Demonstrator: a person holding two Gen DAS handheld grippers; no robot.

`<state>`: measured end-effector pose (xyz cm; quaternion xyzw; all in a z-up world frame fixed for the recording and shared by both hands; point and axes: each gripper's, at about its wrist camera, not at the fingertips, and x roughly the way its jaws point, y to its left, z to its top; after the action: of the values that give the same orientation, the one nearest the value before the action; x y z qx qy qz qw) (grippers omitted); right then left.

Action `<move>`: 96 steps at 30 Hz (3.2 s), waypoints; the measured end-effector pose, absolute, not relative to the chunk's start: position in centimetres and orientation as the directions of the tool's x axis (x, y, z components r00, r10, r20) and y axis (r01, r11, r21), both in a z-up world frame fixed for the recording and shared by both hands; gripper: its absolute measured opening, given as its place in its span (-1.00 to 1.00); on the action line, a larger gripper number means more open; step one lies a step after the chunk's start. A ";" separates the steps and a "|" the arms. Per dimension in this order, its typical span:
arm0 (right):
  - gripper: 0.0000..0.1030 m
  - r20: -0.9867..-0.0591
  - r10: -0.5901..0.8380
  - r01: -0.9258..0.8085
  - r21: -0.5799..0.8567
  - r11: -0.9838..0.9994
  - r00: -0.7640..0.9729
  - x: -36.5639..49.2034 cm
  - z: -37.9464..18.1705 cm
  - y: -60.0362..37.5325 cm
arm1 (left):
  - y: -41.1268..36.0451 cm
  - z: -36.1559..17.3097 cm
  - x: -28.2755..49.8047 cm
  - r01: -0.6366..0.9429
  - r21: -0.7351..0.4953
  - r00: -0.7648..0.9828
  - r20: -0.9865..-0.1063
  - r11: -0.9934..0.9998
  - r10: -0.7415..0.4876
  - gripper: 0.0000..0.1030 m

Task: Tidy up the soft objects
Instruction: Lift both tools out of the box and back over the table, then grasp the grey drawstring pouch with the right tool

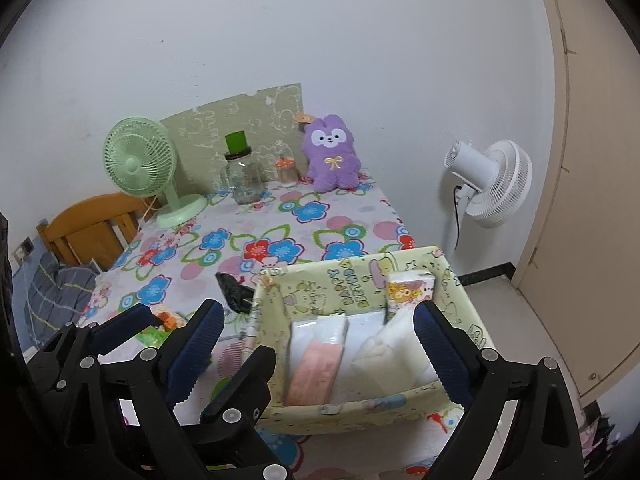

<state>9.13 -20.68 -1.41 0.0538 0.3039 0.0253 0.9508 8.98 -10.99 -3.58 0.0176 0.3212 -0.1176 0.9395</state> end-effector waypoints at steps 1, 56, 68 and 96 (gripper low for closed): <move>0.89 -0.573 0.082 -0.018 0.117 0.993 0.815 9.0 -1.3 -20.4 | -10.6 -3.4 8.8 0.228 -0.040 0.771 -0.603 0.973 -0.206 0.99; 0.89 -0.630 0.190 -0.175 0.087 0.981 0.753 12.0 -7.1 -5.2 | 4.0 -9.6 9.8 0.067 -0.018 0.742 -0.668 0.998 -0.062 0.89; 0.75 -0.686 0.204 -0.207 0.078 0.975 0.699 14.1 -10.1 -3.6 | 4.9 -12.0 11.4 0.065 0.016 0.709 -0.704 0.998 -0.035 0.80; 0.04 -0.792 0.237 -0.218 0.134 0.967 0.563 17.4 -14.5 -3.8 | 3.8 -15.3 13.8 0.122 0.027 0.632 -0.773 0.992 -0.057 0.75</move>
<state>17.36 -3.84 -14.50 0.0104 0.4496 0.1289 0.8838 13.85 3.81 -15.26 0.0381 0.4261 -0.0496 0.9025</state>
